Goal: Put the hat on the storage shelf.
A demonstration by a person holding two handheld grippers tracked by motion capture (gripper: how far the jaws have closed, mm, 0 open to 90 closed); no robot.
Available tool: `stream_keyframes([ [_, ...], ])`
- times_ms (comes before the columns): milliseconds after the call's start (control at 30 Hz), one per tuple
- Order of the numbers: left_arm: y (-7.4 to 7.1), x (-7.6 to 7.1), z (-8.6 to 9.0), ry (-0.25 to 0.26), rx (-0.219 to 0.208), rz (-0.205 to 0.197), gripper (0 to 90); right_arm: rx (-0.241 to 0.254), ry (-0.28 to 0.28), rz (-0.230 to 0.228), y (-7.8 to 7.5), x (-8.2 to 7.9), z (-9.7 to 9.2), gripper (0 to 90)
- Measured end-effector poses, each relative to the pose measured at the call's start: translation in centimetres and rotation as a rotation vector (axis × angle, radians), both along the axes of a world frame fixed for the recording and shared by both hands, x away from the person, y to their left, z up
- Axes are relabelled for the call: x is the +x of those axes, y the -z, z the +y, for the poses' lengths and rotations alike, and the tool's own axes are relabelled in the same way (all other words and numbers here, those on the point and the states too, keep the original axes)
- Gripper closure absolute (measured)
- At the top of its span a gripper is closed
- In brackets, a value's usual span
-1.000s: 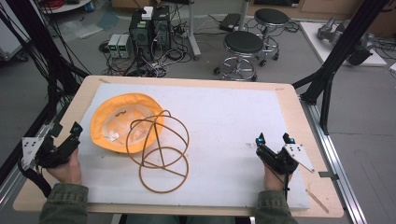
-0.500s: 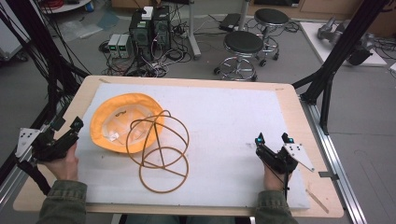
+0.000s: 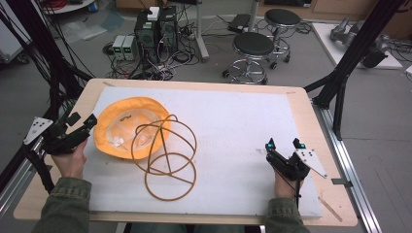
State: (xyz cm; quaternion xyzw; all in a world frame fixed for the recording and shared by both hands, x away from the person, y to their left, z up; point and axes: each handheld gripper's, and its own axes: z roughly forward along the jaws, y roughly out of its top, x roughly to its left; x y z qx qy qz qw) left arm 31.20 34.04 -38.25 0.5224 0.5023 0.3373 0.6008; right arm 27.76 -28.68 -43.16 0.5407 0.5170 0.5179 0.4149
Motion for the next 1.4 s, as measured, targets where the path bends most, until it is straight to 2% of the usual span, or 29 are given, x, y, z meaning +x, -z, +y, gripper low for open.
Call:
stream_keyframes([
  [33,-0.3,0.3,-0.3,-0.008,0.035,0.008,29.4,-0.004,-0.001,-0.002,0.0,0.0,0.0,11.4],
  [100,-0.5,0.6,-0.5,-0.008,0.048,0.008,29.4,0.001,-0.002,0.0,0.0,0.0,0.0,11.4],
  [233,-0.7,0.9,-0.6,-0.007,0.055,0.012,29.4,-0.004,0.0,-0.002,0.0,0.0,0.0,11.4],
  [300,-0.8,1.2,-0.7,-0.008,0.071,0.02,29.5,-0.003,-0.002,-0.001,0.0,0.0,-0.1,11.4],
  [433,-0.8,1.8,-0.4,0.003,0.07,0.049,29.5,-0.002,-0.004,-0.001,0.0,0.0,-0.1,11.4],
  [633,-0.6,2.8,-0.1,0.028,0.099,0.101,29.4,-0.005,-0.008,0.0,0.0,0.1,-0.1,11.4],
  [1000,0.3,4.1,-0.7,0.115,0.071,0.162,30.6,0.001,-0.012,0.007,0.0,0.1,-0.1,11.4],
  [1067,0.4,4.2,-0.9,0.14,0.073,0.177,33.1,-0.002,-0.012,0.004,0.0,0.1,-0.1,11.4],
  [1200,0.5,4.3,-1.1,0.153,0.073,0.199,39.2,-0.002,-0.015,0.005,0.0,0.1,-0.1,11.4],
  [1333,0.6,4.4,-1.1,0.134,0.069,0.226,50.8,-0.002,-0.013,0.004,0.1,0.1,-0.1,11.4],
  [1367,0.7,4.5,-1.0,0.125,0.067,0.235,50.8,-0.002,-0.013,0.004,0.1,0.1,-0.1,11.4],
  [1400,0.7,4.5,-0.9,0.123,0.052,0.245,55.8,-0.003,-0.013,0.006,0.1,0.1,-0.1,11.4],
])
